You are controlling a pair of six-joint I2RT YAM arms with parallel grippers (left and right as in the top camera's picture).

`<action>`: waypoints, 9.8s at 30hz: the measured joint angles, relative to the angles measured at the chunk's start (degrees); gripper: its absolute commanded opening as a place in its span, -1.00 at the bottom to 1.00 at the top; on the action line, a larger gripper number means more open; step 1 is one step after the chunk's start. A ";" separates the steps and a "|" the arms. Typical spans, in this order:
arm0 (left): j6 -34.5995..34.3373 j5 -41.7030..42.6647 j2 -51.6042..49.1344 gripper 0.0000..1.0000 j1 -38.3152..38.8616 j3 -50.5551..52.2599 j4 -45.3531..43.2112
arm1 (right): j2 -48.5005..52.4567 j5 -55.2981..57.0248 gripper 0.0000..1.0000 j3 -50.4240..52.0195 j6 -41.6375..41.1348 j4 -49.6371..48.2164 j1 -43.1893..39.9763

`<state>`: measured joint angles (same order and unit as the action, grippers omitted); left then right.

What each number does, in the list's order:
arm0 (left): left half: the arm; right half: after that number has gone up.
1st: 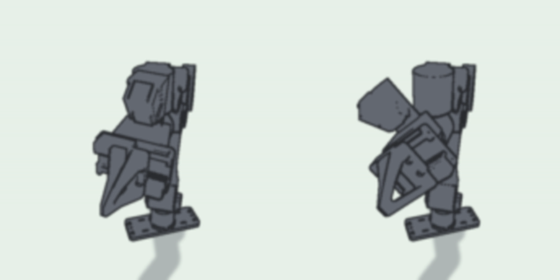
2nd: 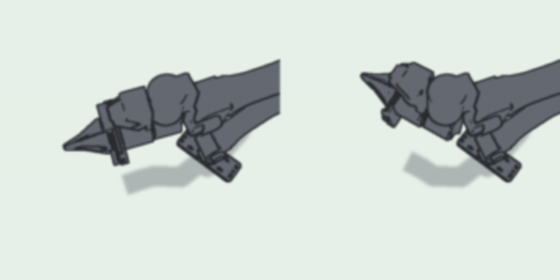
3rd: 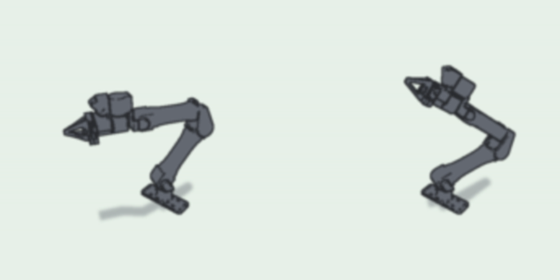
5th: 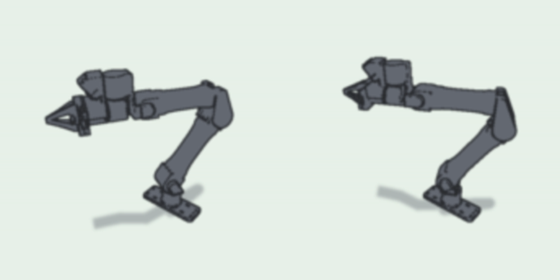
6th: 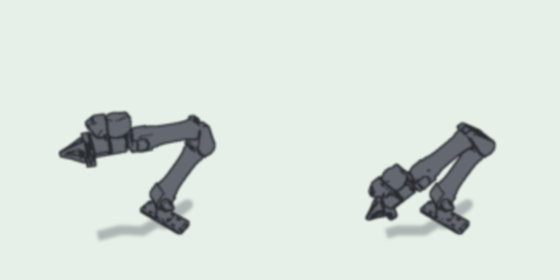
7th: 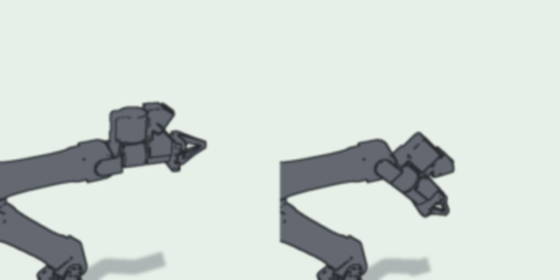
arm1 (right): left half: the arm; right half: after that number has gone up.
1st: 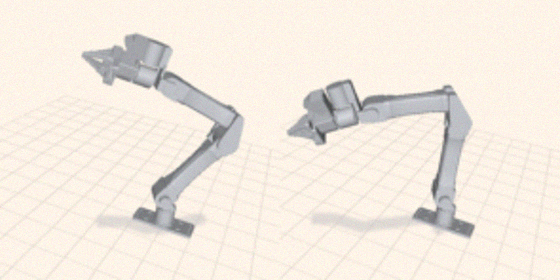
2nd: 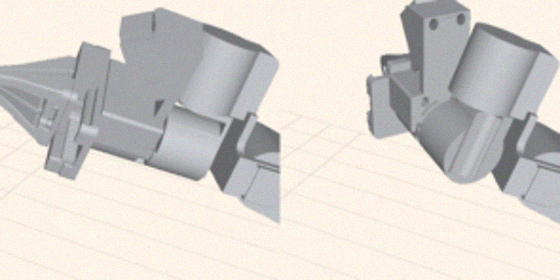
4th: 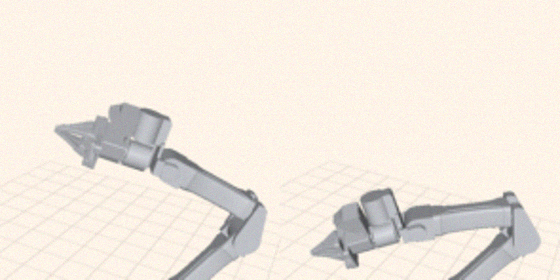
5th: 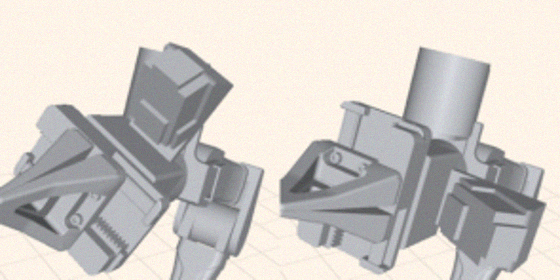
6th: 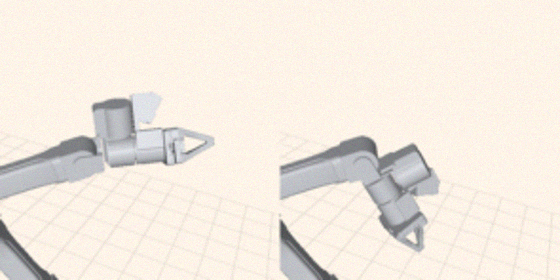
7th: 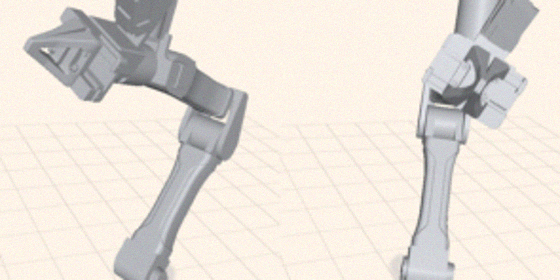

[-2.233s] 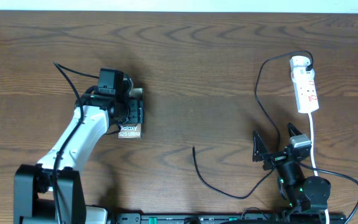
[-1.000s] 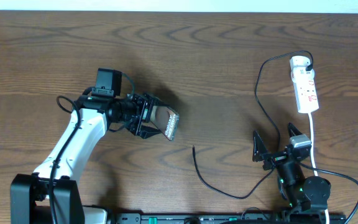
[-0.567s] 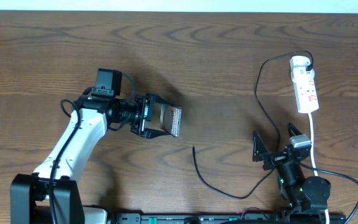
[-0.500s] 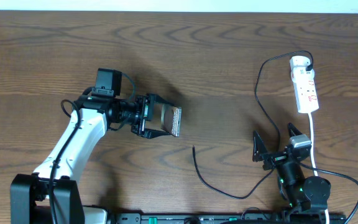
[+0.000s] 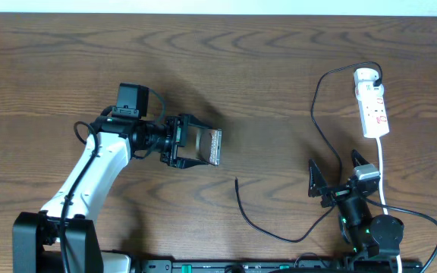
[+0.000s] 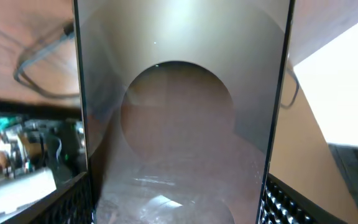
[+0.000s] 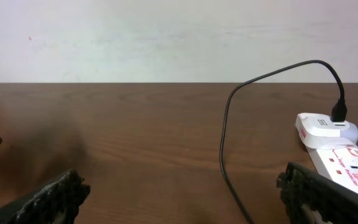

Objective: Plug charger to phone and switch on socket

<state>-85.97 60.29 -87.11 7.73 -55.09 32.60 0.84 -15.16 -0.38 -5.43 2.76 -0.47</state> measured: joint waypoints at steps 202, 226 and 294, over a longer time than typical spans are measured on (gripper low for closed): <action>-8.50 -36.44 0.44 -0.34 2.14 -4.74 13.88 | 101.77 -14.45 -0.98 -55.87 -45.38 -11.17 45.13; -6.95 -35.91 0.44 0.86 2.19 -4.76 13.09 | 101.77 -15.58 -0.97 -55.87 -45.92 -11.65 44.26; 7.50 -38.38 10.32 0.77 2.19 -2.84 -25.62 | 101.85 -21.09 -0.97 -55.82 -105.42 -50.86 31.19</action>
<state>-78.48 21.91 -76.79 9.91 -57.93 6.98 102.69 -36.25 -56.21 -110.85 -48.10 30.72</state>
